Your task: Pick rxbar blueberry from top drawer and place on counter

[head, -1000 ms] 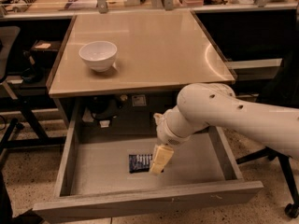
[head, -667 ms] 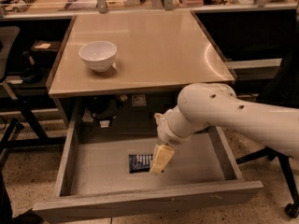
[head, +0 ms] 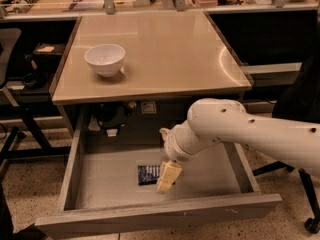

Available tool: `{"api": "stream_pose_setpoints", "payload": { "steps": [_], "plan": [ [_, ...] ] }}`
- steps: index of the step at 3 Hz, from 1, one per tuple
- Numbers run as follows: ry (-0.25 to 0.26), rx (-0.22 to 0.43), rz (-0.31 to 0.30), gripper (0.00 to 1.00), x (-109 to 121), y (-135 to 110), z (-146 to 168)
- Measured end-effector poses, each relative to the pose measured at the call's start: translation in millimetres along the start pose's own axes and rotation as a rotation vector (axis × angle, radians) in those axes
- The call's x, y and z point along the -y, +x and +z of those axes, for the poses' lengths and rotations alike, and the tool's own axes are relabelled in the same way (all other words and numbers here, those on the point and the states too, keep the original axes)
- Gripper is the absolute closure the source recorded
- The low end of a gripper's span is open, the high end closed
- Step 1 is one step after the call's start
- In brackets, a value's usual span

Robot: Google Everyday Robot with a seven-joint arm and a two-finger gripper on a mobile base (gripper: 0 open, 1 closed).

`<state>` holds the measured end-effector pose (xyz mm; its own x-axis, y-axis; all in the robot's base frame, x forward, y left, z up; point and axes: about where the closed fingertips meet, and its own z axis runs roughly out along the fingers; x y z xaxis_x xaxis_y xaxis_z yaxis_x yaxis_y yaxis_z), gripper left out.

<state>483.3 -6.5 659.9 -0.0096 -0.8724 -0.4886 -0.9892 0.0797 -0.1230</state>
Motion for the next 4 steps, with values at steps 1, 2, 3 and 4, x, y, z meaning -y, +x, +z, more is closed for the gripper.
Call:
{"api": "stream_pose_setpoints", "payload": {
  "steps": [1, 2, 3, 4],
  "plan": [
    [-0.025, 0.026, -0.015, 0.0, -4, -5, 18],
    [-0.035, 0.034, -0.017, 0.0, -7, -5, 25],
    [-0.048, 0.037, -0.016, 0.0, -11, -4, 38],
    [-0.059, 0.034, -0.012, 0.0, -13, 0, 50]
  ]
}}
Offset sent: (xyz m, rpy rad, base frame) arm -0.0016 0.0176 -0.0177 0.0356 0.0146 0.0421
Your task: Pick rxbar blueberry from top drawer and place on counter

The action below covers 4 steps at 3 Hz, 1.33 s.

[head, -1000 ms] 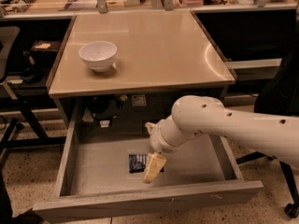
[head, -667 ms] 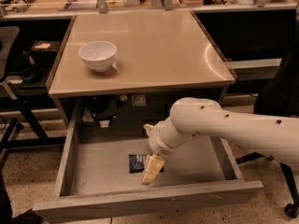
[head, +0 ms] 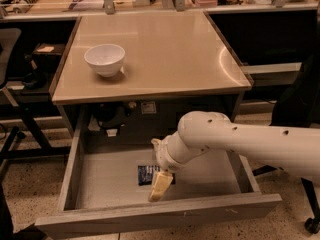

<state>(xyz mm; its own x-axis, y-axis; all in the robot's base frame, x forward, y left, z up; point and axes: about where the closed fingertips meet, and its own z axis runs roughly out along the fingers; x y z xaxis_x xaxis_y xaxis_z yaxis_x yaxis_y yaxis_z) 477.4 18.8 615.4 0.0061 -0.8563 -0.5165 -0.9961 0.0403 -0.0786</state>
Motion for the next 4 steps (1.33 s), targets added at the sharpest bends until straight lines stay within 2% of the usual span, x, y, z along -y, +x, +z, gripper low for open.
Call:
{"api": "stream_pose_setpoints", "payload": {
  "steps": [2, 3, 4],
  "plan": [
    [-0.018, -0.014, 0.022, 0.0, 0, 14, 20],
    [-0.017, -0.033, 0.043, 0.19, 0, 24, 27],
    [-0.017, -0.033, 0.044, 0.41, 0, 24, 27]
  ]
}}
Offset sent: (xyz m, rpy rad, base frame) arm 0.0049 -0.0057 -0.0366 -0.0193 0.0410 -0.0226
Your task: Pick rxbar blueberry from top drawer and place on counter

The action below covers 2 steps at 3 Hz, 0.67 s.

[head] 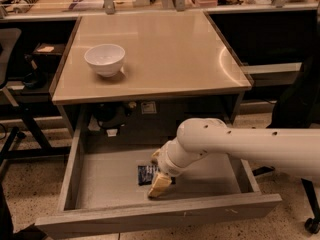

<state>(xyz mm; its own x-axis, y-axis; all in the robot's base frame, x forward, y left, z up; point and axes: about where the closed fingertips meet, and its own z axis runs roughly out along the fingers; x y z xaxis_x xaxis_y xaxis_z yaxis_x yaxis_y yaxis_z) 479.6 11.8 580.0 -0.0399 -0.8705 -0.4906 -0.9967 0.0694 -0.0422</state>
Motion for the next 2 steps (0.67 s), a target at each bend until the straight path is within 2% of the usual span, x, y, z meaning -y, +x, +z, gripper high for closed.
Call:
{"api": "stream_pose_setpoints", "payload": {
  "steps": [2],
  "plan": [
    [0.0, 0.0, 0.0, 0.89, 0.0, 0.0, 0.0]
  ]
}}
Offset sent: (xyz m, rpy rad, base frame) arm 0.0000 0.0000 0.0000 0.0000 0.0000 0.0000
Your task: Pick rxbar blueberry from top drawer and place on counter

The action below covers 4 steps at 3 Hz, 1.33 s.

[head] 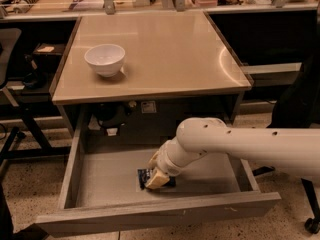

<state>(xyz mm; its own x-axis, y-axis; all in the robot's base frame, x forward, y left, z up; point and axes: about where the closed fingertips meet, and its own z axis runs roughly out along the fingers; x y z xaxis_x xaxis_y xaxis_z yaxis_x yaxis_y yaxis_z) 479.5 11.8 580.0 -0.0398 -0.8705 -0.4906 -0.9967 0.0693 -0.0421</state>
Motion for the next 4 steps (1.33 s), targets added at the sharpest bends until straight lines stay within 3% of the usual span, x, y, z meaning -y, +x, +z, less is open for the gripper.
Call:
{"api": "stream_pose_setpoints", "payload": {
  "steps": [1, 2, 4],
  "plan": [
    [0.0, 0.0, 0.0, 1.0, 0, 0, 0],
    [0.001, 0.0, 0.0, 1.0, 0, -4, -6],
    [0.063, 0.027, 0.005, 1.0, 10, -19, -46]
  ]
}}
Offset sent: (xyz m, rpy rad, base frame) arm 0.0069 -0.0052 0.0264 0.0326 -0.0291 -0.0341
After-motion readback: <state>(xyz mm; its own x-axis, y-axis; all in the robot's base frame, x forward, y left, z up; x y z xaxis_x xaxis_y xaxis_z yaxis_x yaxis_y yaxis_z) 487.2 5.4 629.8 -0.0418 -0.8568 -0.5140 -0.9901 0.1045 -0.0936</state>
